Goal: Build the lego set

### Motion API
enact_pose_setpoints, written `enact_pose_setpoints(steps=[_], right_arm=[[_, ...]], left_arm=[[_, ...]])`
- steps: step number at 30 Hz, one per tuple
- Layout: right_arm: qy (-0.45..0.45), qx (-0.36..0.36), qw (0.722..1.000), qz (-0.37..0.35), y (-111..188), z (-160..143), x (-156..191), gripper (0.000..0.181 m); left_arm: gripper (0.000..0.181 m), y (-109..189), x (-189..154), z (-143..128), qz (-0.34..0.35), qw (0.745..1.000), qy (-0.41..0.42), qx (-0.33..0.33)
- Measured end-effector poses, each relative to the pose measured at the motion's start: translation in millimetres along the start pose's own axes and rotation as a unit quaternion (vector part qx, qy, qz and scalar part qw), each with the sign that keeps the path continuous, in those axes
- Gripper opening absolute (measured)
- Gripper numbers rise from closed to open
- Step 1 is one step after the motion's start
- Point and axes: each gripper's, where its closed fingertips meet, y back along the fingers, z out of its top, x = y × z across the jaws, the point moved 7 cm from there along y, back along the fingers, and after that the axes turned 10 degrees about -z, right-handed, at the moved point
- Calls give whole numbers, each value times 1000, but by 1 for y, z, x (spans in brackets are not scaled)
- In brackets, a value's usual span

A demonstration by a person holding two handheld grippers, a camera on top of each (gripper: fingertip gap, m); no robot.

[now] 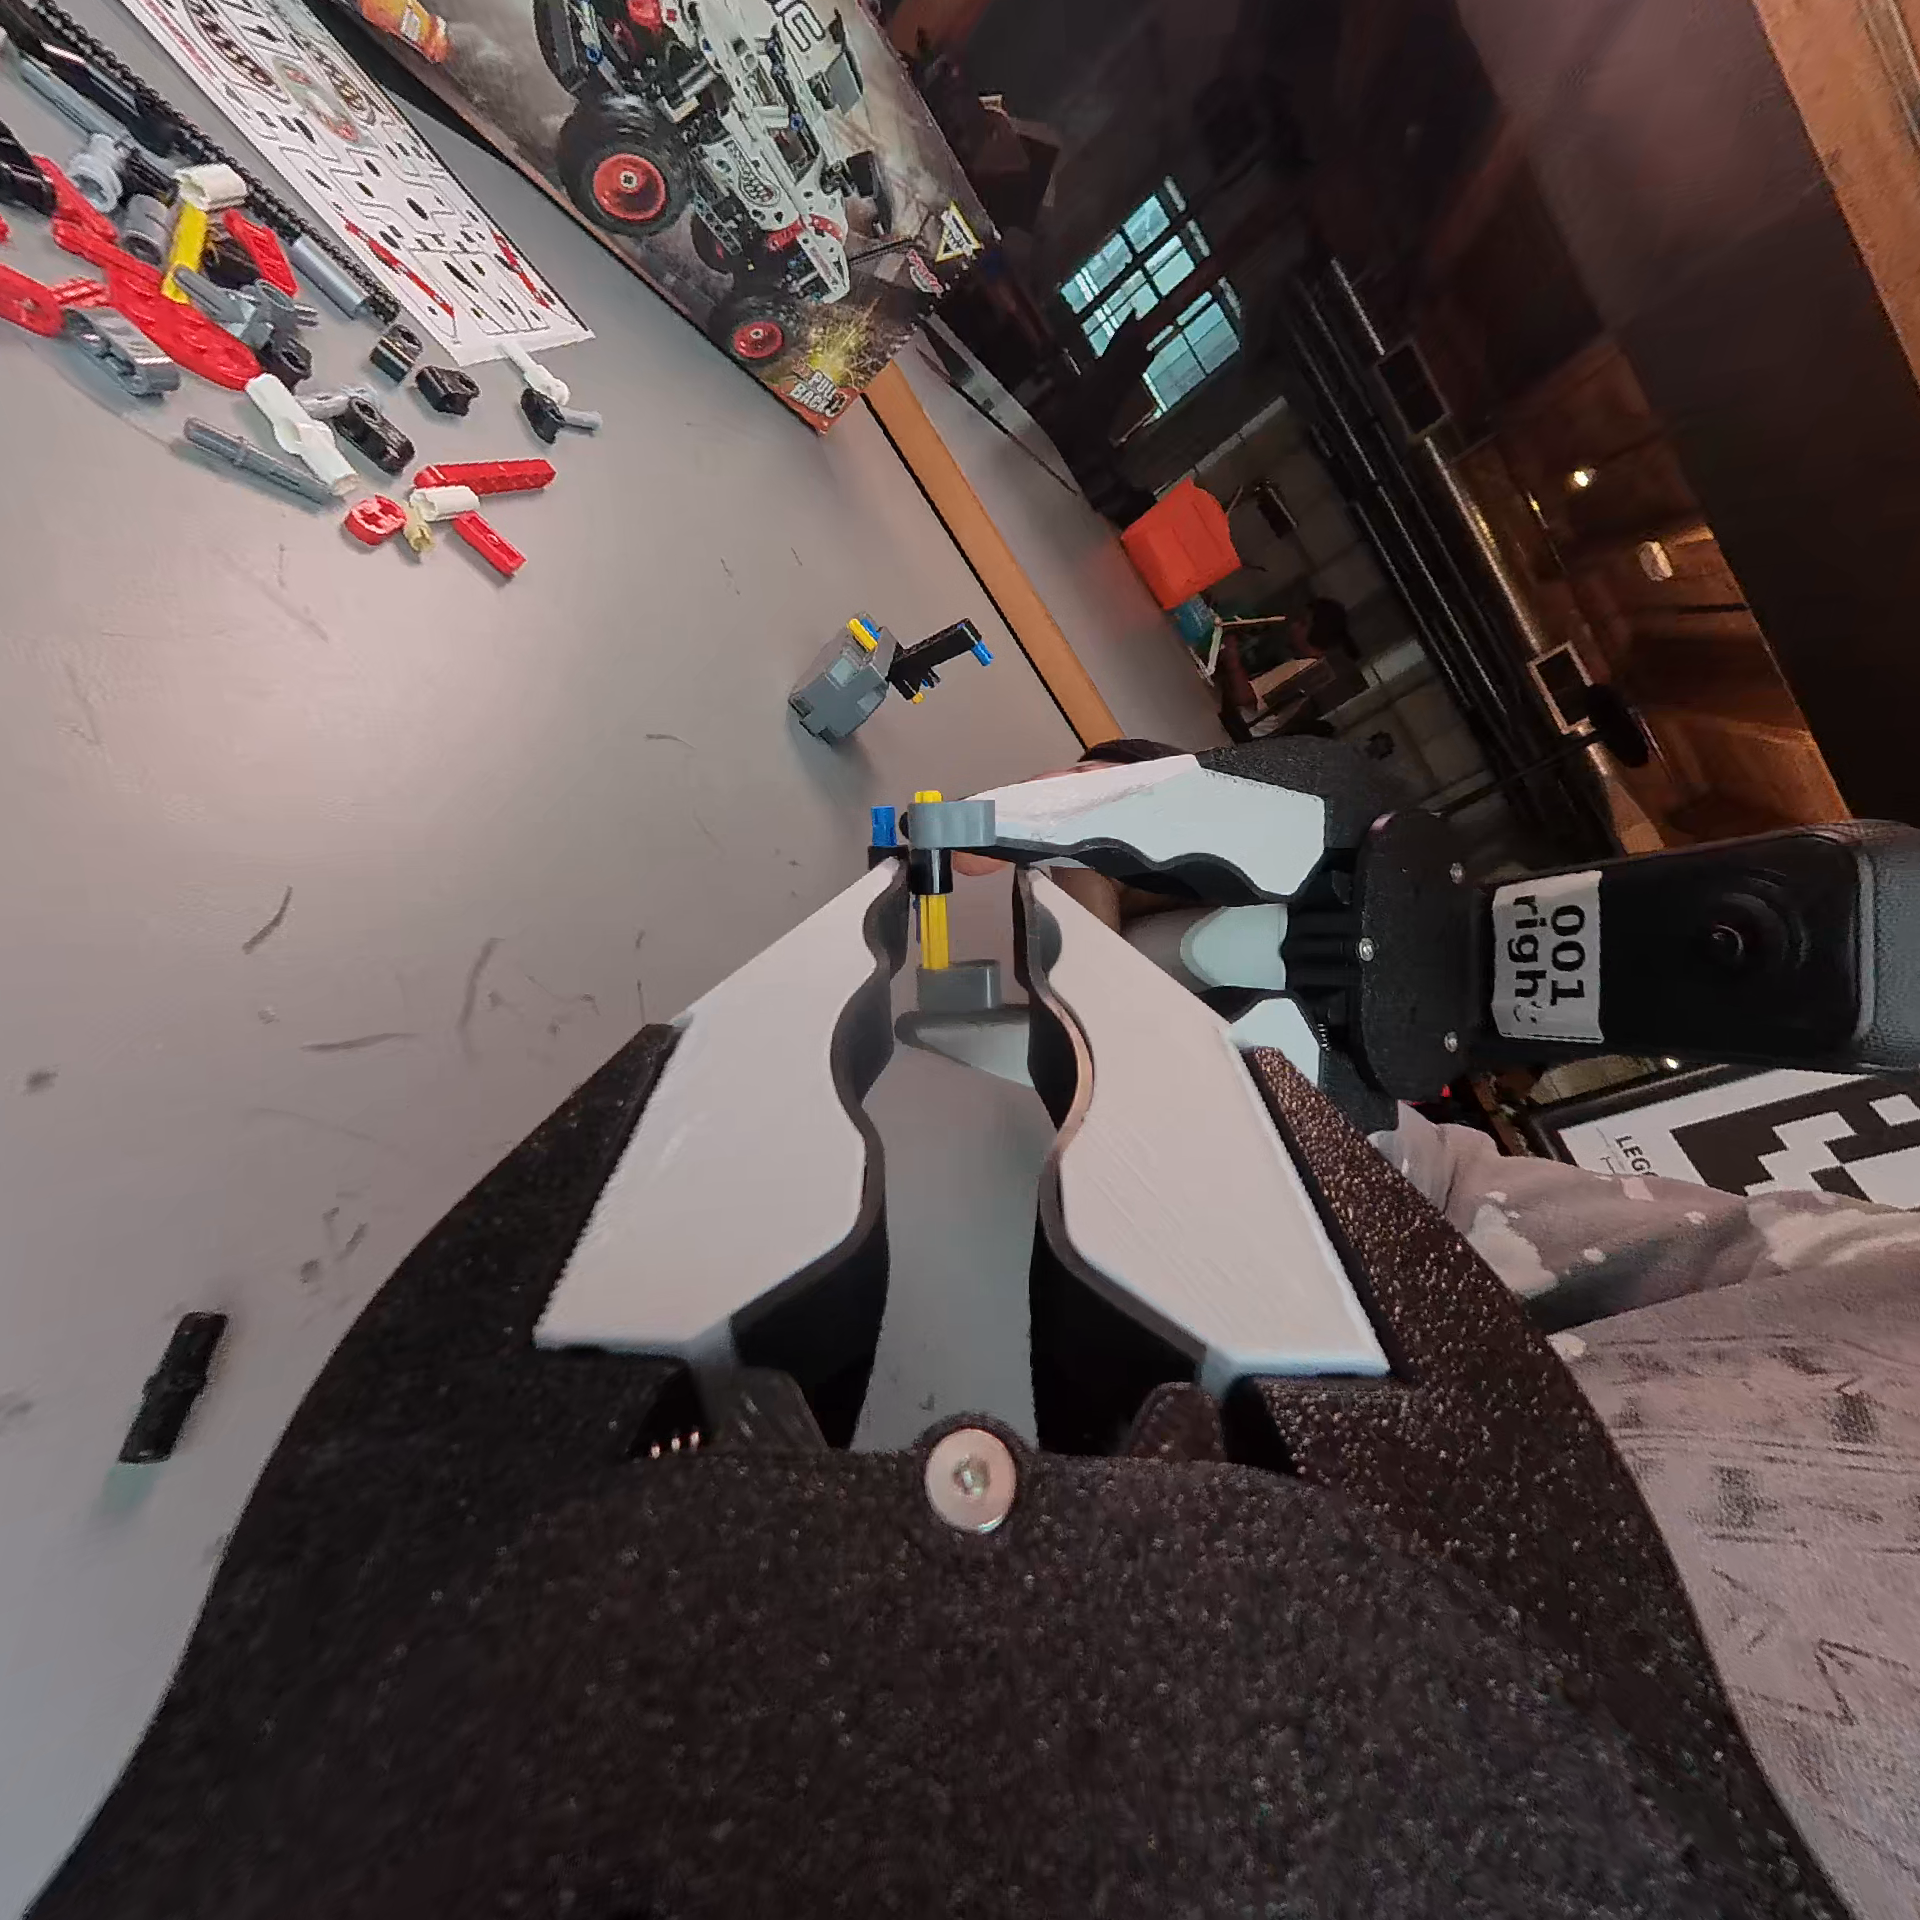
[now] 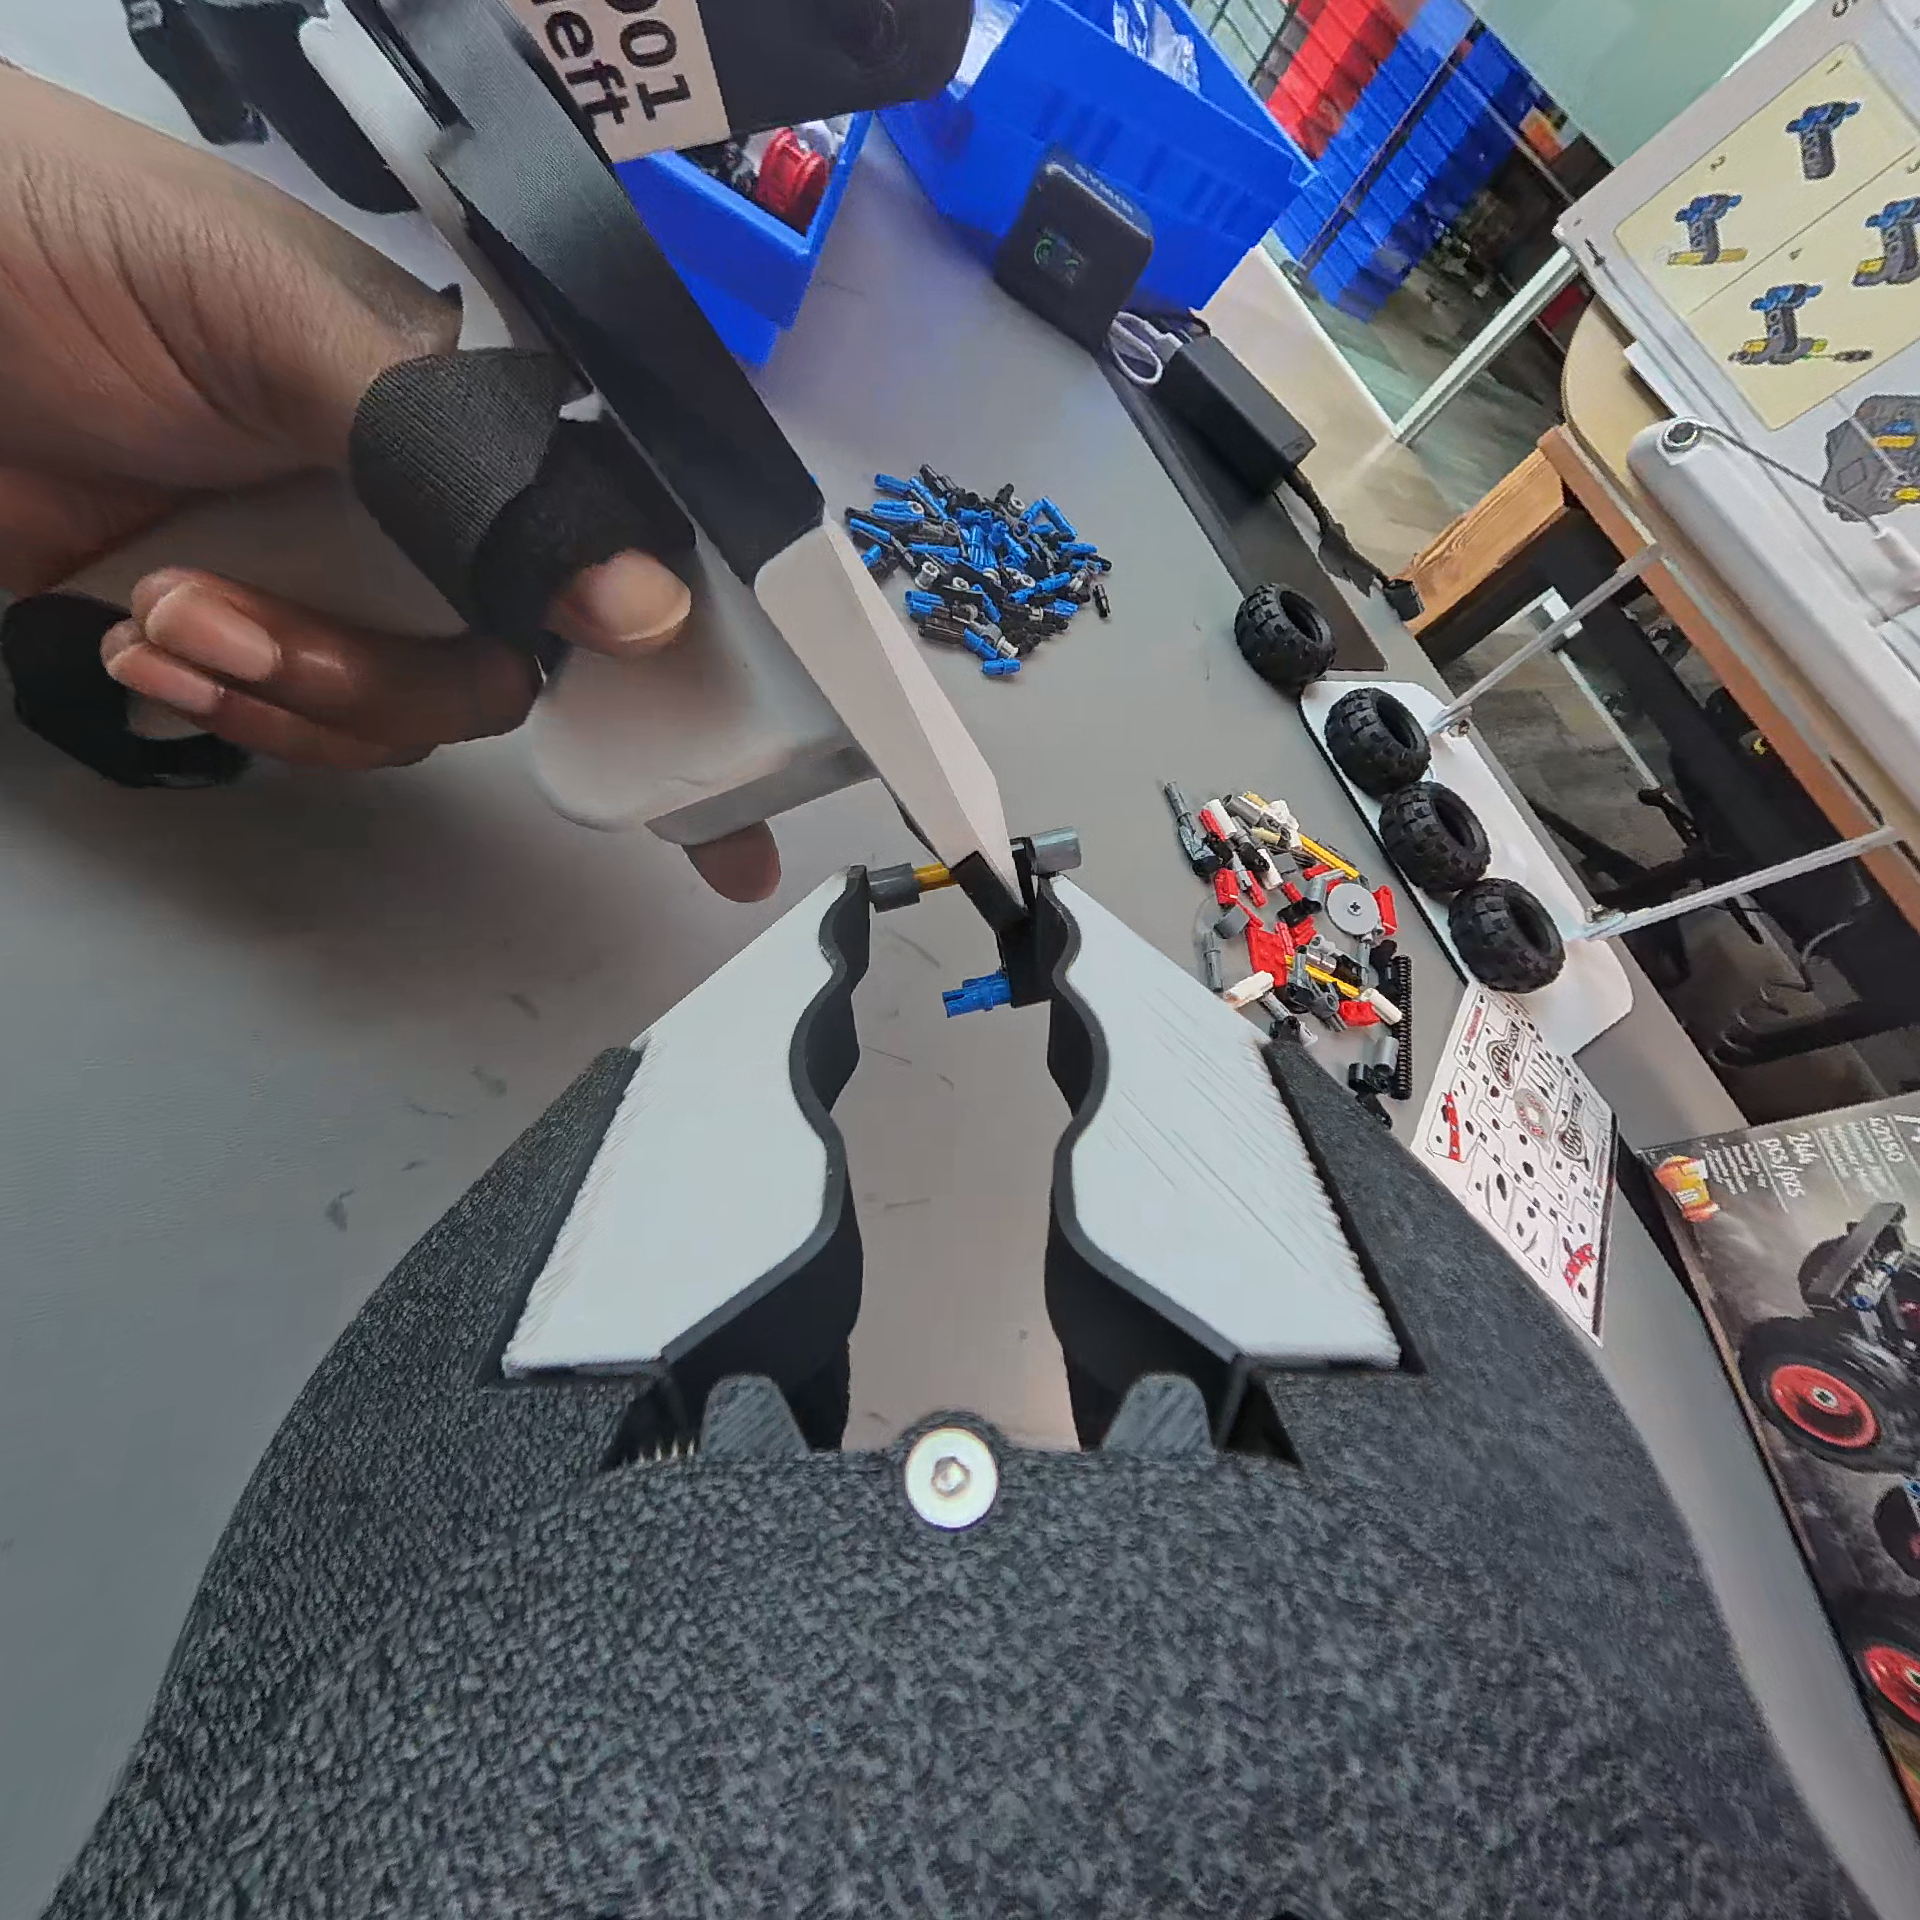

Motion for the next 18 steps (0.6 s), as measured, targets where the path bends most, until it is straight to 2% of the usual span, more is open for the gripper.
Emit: enact_pose_setpoints(steps=[2, 4, 18], right_arm=[[1, -16, 1000, 11, 1, -4, 0, 32], [0, -29, 999, 17, 3, -3, 0, 31], [23, -35, 999, 13, 3, -1, 2, 29]], left_arm=[[20, 0, -1, -1, -9, 1000, 0, 9], [8, 1, 1, -1, -11, 1000, 10, 11], [7, 4, 1, -2, -2, 1000, 3, 7]])
